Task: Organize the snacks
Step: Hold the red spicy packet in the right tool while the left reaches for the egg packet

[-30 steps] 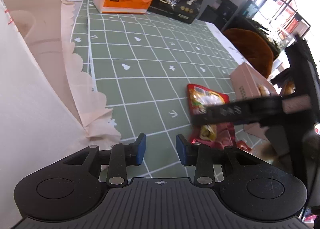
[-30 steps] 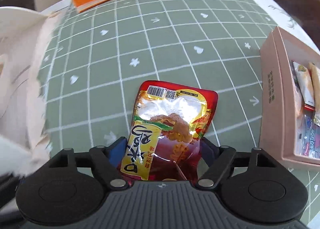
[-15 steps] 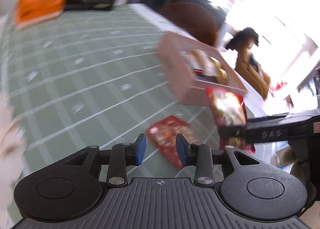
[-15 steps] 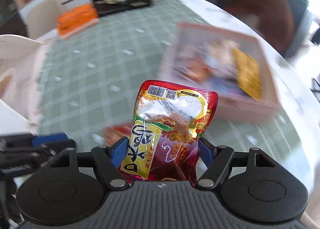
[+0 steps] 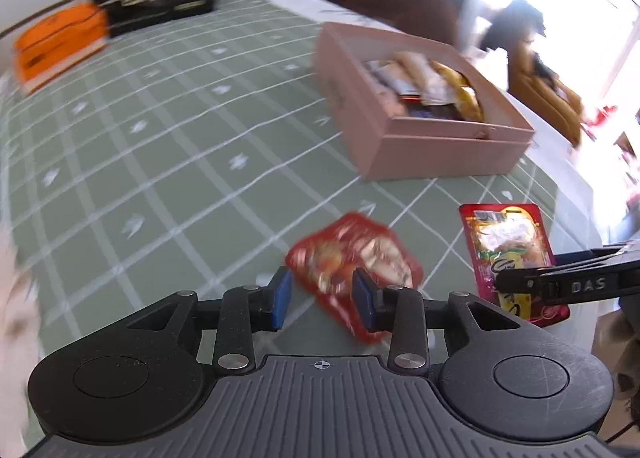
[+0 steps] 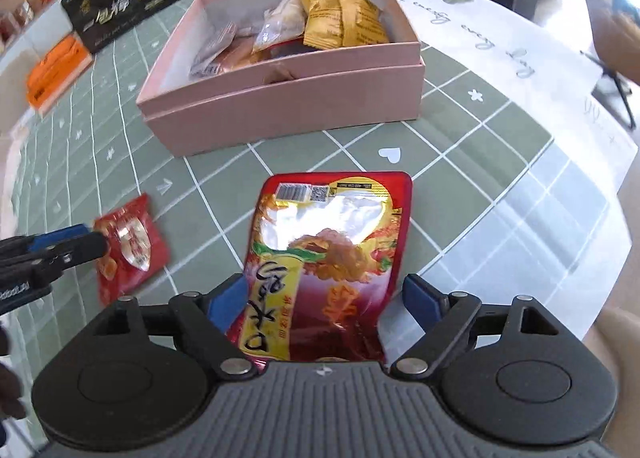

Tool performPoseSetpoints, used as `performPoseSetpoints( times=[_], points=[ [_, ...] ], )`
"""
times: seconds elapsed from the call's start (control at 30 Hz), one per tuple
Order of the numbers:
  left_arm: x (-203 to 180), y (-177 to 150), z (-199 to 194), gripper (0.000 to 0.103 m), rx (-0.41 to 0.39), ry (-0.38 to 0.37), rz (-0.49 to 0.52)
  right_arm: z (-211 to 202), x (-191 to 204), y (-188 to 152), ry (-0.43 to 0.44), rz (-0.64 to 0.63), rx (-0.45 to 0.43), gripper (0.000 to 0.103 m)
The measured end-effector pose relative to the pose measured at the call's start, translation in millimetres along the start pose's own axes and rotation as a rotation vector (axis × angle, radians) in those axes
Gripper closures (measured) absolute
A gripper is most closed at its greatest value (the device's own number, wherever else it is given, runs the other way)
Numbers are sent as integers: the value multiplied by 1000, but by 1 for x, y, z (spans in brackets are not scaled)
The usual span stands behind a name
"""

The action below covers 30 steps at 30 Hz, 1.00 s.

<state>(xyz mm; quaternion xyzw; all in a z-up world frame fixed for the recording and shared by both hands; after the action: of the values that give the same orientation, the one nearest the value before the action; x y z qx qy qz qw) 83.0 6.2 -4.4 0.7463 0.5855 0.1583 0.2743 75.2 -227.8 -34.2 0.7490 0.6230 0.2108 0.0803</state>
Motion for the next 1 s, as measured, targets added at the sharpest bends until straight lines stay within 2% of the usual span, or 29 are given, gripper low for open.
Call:
performPoseSetpoints(
  times=[0.1,0.17,0.3,0.4,0.7,0.8,0.87,1.0],
  points=[
    [1,-13,2,65,38,-54,-152,2,1,0,-17,-28,-2,13],
    [0,-11,10,65,53,-53,-165,3,2,-1,-22,-21,-10,10],
    [-6,11,25,61,47,-9,-115,9,10,-6,-51,-54,-28,5],
    [-21,23,34,59,53,23,-20,12,16,-14,-59,-93,-31,0],
    [-53,32,49,53,44,73,194,8,19,-20,-50,-127,-68,0],
    [-52,29,48,43,33,100,257,9,17,-19,-48,-133,-59,0],
    [-45,25,47,33,35,124,259,8,14,-17,-55,-123,-53,0],
    [-27,17,42,28,47,157,220,6,1,-13,-61,-77,-71,0]
  ],
)
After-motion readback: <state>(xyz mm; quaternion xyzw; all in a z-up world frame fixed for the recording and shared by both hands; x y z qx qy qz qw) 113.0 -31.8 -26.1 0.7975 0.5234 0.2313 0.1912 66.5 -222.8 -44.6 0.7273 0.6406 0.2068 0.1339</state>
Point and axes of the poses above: each gripper's, at about its wrist camera, not at the fingertips, and z roughly the way its jaws point, x to its left, y to its top, the point moved 6 cm from there along z, roughly the way its jaws point, and after that the axes turned 11 degrees about z, right-handed, at the moved point
